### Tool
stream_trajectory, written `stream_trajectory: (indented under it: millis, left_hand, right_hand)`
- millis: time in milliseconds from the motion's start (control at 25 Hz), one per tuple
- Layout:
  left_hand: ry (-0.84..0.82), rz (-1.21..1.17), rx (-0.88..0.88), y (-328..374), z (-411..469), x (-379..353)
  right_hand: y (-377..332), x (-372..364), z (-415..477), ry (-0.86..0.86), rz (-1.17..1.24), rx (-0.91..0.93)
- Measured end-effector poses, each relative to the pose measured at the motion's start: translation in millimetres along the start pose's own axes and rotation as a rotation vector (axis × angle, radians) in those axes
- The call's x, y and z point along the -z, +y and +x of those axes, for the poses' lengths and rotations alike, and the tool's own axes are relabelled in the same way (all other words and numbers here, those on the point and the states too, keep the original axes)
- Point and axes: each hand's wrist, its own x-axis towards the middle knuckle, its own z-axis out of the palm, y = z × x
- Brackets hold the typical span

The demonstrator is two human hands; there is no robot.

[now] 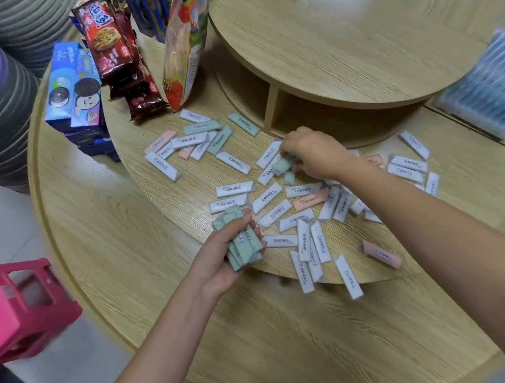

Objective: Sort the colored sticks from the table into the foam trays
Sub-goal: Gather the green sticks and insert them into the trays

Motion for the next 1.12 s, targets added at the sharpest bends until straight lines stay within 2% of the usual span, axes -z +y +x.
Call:
stream_trajectory:
  millis: [320,520,600,760,920,1120]
  left_hand:
    - [0.033,-0.007,-0.009,6,-8,16]
    - [0.005,-0.002,0.013,4,-6,12]
    - [-0.002,0.007,0.012,5,-4,10]
    - [0.005,0.026,0.012,8,-2,11]
    - [0.015,0.024,0.019,9,0,11]
    - [0.009,0.003,0.027,8,0,11]
  right_hand:
    - [3,-12,-3,-0.043,-0.084,0.107]
    - [1,-14,-8,-0.127,-0.161,0.131]
    - [2,-13,-10,-0.101,-0.111,0.074]
    - [16,-6,-12,0.088,0.009,-0.156]
    - [11,-8,-4,0.043,-0.079,-0.254]
    - [-4,-17,-2,0.055,-0.208,-0.251]
